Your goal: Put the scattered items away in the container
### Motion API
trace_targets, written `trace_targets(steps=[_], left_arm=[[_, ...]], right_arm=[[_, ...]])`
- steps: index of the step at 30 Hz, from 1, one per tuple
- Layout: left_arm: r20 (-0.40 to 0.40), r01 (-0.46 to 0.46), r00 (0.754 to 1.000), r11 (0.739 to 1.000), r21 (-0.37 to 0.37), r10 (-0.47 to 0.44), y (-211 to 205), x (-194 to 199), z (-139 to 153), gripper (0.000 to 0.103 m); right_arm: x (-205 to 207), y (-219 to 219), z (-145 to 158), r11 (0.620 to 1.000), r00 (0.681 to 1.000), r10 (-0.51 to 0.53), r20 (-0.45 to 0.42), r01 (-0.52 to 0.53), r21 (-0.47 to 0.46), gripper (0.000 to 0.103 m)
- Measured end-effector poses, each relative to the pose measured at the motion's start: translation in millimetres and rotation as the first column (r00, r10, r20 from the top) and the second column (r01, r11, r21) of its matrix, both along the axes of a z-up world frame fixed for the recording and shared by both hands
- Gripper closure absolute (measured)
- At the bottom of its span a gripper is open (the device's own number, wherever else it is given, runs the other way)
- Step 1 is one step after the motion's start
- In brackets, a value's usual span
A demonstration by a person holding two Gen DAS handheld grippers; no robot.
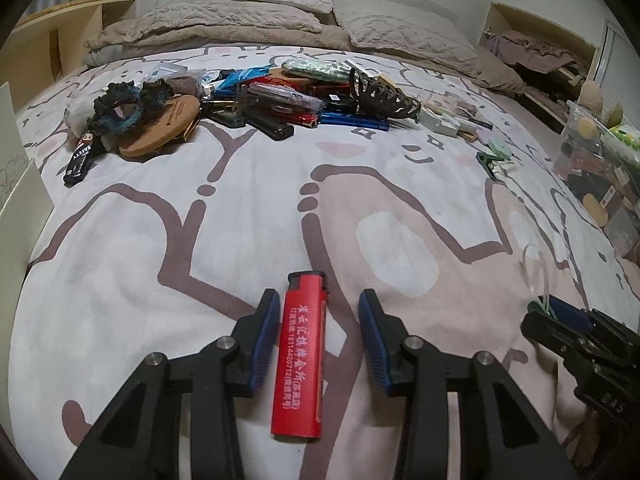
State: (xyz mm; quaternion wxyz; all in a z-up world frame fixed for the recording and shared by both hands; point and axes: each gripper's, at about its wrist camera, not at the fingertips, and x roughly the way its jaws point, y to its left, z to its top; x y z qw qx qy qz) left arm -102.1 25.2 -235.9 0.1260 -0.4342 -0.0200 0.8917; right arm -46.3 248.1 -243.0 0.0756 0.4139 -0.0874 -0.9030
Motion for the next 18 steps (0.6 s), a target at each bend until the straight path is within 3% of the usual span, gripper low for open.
trace_targets(steps=[4, 7, 18], left_arm=[[0.003, 0.005, 1.0, 1.0, 0.006, -0.005, -2, 2, 1, 0.073], [0.003, 0.016, 1.0, 1.0, -0.001, -0.016, -1, 4, 2, 0.082], [-0.011, 0.04, 0.999, 0.999, 0.0, -0.04, 4, 15, 9, 0.084]], right_arm=[[1, 2, 0, 1.0, 1.0, -0.012, -0.005, 0.012, 0.007, 0.073], [2, 3, 0, 1.0, 1.0, -0.011, -0.006, 0.011, -0.002, 0.074], [7, 1, 9, 1.0, 1.0, -0.001, -0.02, 0.002, 0.022, 0.074]])
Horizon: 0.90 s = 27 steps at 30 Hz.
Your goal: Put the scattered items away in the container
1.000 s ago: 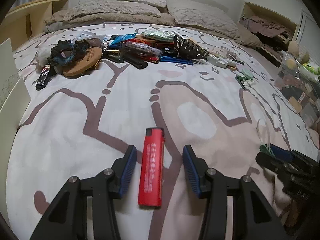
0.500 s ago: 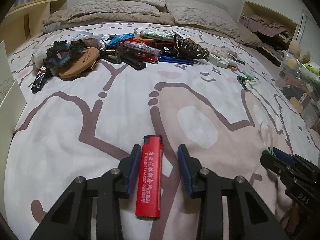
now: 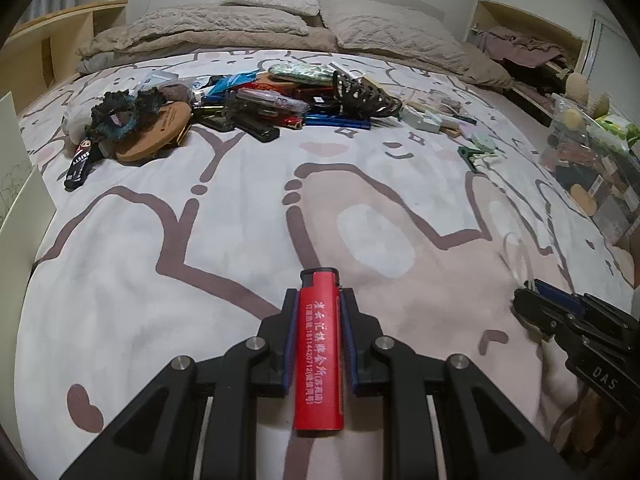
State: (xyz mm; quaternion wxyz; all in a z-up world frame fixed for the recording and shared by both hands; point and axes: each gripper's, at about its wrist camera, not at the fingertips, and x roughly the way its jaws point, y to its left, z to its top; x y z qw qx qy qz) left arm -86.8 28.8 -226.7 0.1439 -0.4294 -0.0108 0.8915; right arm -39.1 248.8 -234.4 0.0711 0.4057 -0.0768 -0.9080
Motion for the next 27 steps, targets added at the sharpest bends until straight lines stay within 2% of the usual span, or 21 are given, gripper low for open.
trace_targets(steps=[15, 22, 27], left_arm=[[-0.049, 0.001, 0.999, 1.0, 0.028, 0.0, -4, 24, 24, 0.084], [-0.049, -0.006, 0.999, 1.0, 0.029, 0.007, -8, 29, 24, 0.084], [-0.051, -0.007, 0.999, 1.0, 0.029, 0.008, -9, 30, 24, 0.084]], right_arm=[[11, -11, 18, 1.0, 0.999, 0.019, -0.036, -0.018, 0.015, 0.074], [-4, -25, -3, 0.996, 0.997, 0.048, 0.06, -0.053, 0.078, 0.074], [-10, -30, -7, 0.992, 0.998, 0.033, 0.062, -0.04, 0.117, 0.074]])
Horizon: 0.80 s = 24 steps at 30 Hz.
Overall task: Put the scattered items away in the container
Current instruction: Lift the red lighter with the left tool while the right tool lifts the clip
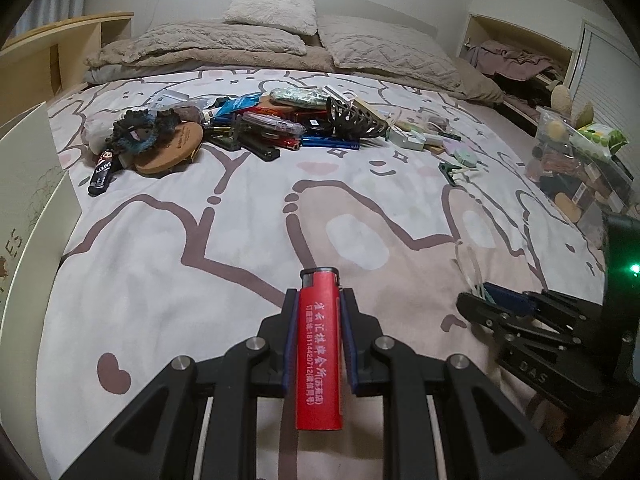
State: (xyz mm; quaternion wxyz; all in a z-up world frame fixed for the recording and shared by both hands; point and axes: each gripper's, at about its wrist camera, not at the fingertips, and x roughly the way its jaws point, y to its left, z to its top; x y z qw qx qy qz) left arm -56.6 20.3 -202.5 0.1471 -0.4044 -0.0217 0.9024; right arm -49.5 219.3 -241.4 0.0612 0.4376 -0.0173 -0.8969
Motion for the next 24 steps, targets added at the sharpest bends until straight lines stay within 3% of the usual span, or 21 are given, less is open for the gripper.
trace_targets(steps=[10, 24], left_arm=[[-0.005, -0.002, 1.0, 1.0, 0.002, 0.002, -2, 2, 3, 0.084], [-0.072, -0.022, 0.997, 1.0, 0.015, 0.023, -6, 9, 37, 0.084]], right_arm=[[3, 7, 5, 0.999, 0.999, -0.002, -0.04, 0.0, -0.048, 0.074], [14, 4, 65, 0.995, 0.985, 0.014, -0.171, -0.03, -0.091, 0.074]])
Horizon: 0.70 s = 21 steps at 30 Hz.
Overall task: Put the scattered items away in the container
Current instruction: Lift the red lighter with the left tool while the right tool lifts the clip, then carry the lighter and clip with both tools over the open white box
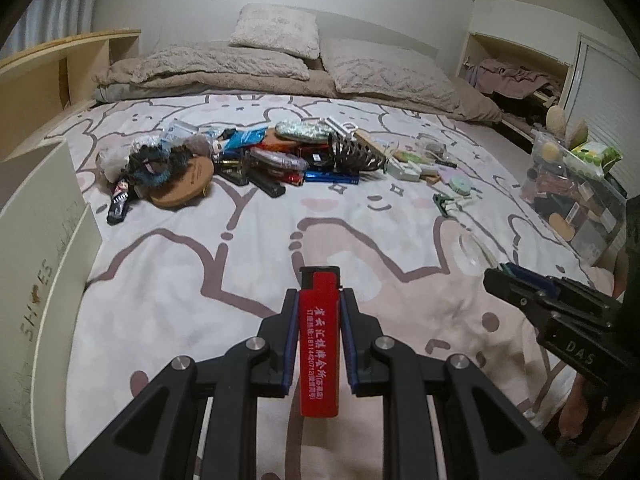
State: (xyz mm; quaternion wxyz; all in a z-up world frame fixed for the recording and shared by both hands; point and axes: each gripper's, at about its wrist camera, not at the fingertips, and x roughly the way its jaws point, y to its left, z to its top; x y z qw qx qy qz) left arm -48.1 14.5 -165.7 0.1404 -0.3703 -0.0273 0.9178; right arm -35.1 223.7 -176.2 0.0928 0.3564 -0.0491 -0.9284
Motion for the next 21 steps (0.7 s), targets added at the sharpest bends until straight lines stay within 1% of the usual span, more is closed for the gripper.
trace_targets(steps=[11, 16, 21], left_arm=[[-0.093, -0.028, 0.995, 0.999, 0.033, 0.031, -18, 9, 40, 0.083], [-0.156, -0.047, 0.987, 0.999, 0.014, 0.049, -25, 14, 60, 0.083], [-0.197, -0.054, 0.979, 0.998, 0.019, 0.057, -33, 21, 77, 0.084]], right_arm=[[9, -11, 40, 0.999, 0.996, 0.031, -0.088, -0.032, -0.008, 0.074], [11, -16, 58, 0.999, 0.991, 0.043, -0.131, -0.044, -0.007, 0.074], [13, -24, 78, 0.998, 0.983, 0.06, -0.176, -0.064, -0.013, 0.074]])
